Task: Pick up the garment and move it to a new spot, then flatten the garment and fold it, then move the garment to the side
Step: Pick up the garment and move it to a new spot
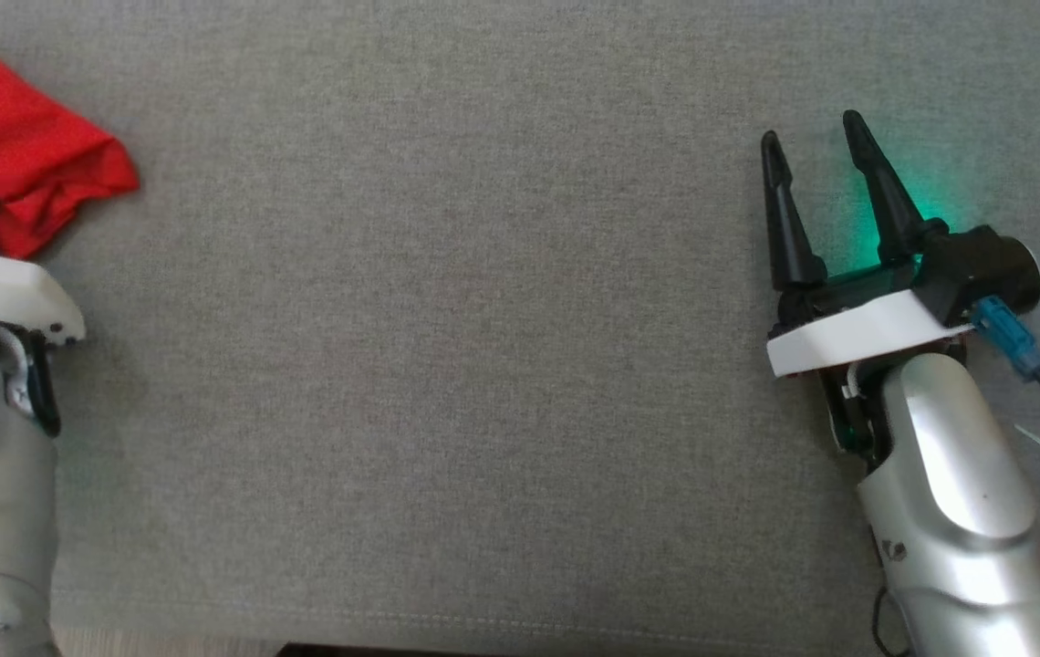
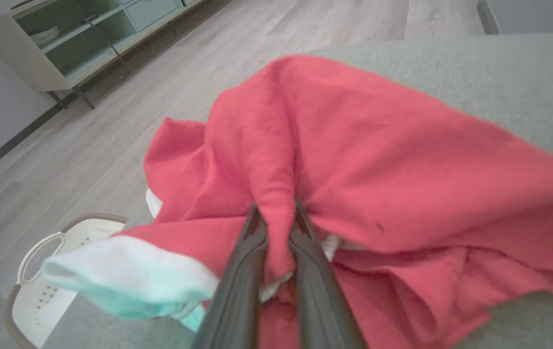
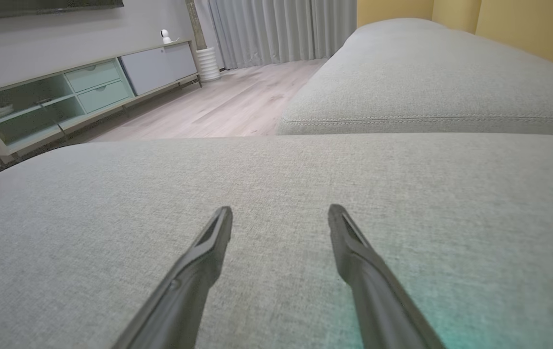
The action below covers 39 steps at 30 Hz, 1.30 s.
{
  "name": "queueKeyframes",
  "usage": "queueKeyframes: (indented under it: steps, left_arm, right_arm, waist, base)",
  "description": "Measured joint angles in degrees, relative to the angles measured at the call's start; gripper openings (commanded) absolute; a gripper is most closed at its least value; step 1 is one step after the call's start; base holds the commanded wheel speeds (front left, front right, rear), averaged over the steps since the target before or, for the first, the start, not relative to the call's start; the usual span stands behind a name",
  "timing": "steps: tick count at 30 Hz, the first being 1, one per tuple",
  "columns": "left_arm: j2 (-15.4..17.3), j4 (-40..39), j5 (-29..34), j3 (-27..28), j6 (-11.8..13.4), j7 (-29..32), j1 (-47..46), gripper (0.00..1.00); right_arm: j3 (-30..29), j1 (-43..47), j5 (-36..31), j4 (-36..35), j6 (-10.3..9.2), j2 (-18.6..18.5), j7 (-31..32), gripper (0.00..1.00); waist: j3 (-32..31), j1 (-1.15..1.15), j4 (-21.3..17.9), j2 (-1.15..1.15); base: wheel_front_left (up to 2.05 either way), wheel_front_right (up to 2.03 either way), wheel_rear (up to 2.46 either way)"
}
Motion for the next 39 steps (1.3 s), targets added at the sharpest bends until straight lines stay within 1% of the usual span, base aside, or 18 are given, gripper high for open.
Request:
queueKeyframes:
  steps: [3, 5, 9, 11, 12, 13, 16, 18, 22, 25, 28, 32, 33, 34, 35, 39]
  left_arm:
    - [0.8, -2.6, 1.3, -1.3, 0.0, -0.8, -0.1, 0.00]
    - [1.1, -8.2, 2.5, -2.7, -0.3, -1.0, -0.5, 0.00]
    - [1.0, -21.9, 3.6, -5.3, -1.9, -1.2, -3.1, 0.00]
    - [0.7, -26.6, 3.6, -6.7, -3.2, -1.3, -3.9, 0.00]
    - [0.7, -26.6, 3.6, -6.7, -3.2, -1.3, -3.9, 0.00]
    - [0.4, -28.8, 3.6, -7.6, -3.6, -1.5, -3.8, 0.00]
    - [-1.7, -33.2, 3.5, -10.6, -4.7, -1.5, -3.1, 0.00]
    - [-4.1, -35.6, 2.4, -12.7, -5.2, -1.5, -2.0, 0.00]
    - [-9.0, -38.5, 0.7, -18.1, -6.1, -1.5, 1.3, 0.00]
    - [-12.2, -39.3, -1.6, -20.8, -6.1, -1.5, 4.0, 0.00]
    - [-13.8, -39.7, -4.0, -23.2, -6.2, -1.5, 6.3, 0.00]
    - [-14.6, -38.7, -7.2, -25.2, -6.1, -1.5, 10.5, 0.00]
    - [-14.6, -38.1, -7.5, -25.6, -6.1, -1.5, 12.0, 0.24]
    - [-14.6, -37.5, -7.7, -25.9, -6.0, -1.5, 13.5, 0.87]
    - [-14.7, -36.9, -7.9, -25.9, -5.6, -1.5, 15.3, 1.00]
    - [-14.6, -34.7, -8.7, -25.3, -3.1, -1.5, 22.4, 1.00]
  right_arm:
    - [-0.5, 0.0, 1.1, 1.3, 0.00, -0.2, 0.0, 1.00]
    - [-0.9, 0.5, 2.0, 2.3, 0.00, -0.3, 0.0, 1.00]
    - [-1.0, 3.2, 4.5, 3.9, 0.00, -0.4, 0.1, 1.00]
    - [-0.3, 4.3, 5.9, 4.5, 0.00, -0.4, 0.1, 1.00]
    - [-0.3, 4.3, 5.9, 4.5, 0.00, -0.4, 0.1, 1.00]
    - [0.1, 4.7, 6.6, 4.8, 0.00, -0.4, 0.1, 1.00]
    - [0.8, 5.4, 8.3, 4.9, 0.00, -0.3, 0.1, 1.00]
    - [1.2, 5.9, 9.3, 5.1, 0.00, -0.3, 0.1, 1.00]
    - [2.3, 7.4, 10.3, 5.6, 0.00, -0.3, 0.1, 1.00]
    - [3.0, 8.1, 11.2, 5.9, 0.00, -0.3, 0.1, 1.00]
    - [3.4, 8.1, 11.7, 6.0, 0.00, -0.3, 0.1, 1.00]
    - [3.8, 8.5, 12.2, 6.3, 0.00, -0.3, 0.1, 1.00]
    - [3.9, 8.8, 12.2, 6.3, 0.00, -0.3, 0.1, 1.00]
    - [4.0, 9.2, 12.2, 6.4, 0.00, -0.3, 0.1, 1.00]
    - [4.0, 9.5, 12.2, 6.7, 0.00, -0.3, 0.1, 1.00]
    - [3.9, 10.3, 12.2, 7.0, 0.00, -0.3, 0.1, 1.00]
  waist:
    - [-1.5, 0.01, -0.2, 0.00]
    - [-2.8, 0.00, -0.2, 0.00]
    - [-6.1, 0.00, -0.5, 0.00]
    - [-8.1, 0.00, -0.9, 0.00]
    - [-8.1, 0.00, -0.9, 0.00]
    - [-9.1, -0.01, -1.2, 0.00]
    - [-11.9, -0.01, -2.6, 0.00]
    - [-13.3, -0.02, -4.2, 0.00]
    - [-15.5, -0.02, -8.1, 0.00]
    - [-16.6, -0.01, -11.3, 0.00]
    - [-17.5, -0.01, -14.2, 0.00]
    - [-18.5, -0.01, -17.3, 0.00]
    - [-18.7, -0.01, -17.9, 0.00]
    - [-19.0, -0.01, -18.3, 0.00]
    - [-19.3, -0.01, -18.5, 0.00]
    - [-20.1, -0.01, -18.4, 0.00]
  base:
    - [0.00, 0.00, 0.00]
    - [0.00, 0.00, 0.00]
    - [0.00, 0.00, 0.00]
    - [0.00, 0.00, 0.00]
    - [0.00, 0.00, 0.00]
    - [0.00, 0.00, 0.00]
    - [0.00, 0.00, 0.00]
    - [0.00, 0.00, 0.00]
    - [0.00, 0.00, 0.00]
    - [0.00, 0.00, 0.00]
    - [0.00, 0.00, 0.00]
    - [0.00, 0.00, 0.00]
    - [0.00, 0.00, 0.00]
    - [0.00, 0.00, 0.00]
    - [0.00, 0.00, 0.00]
    - [0.00, 0.00, 0.00]
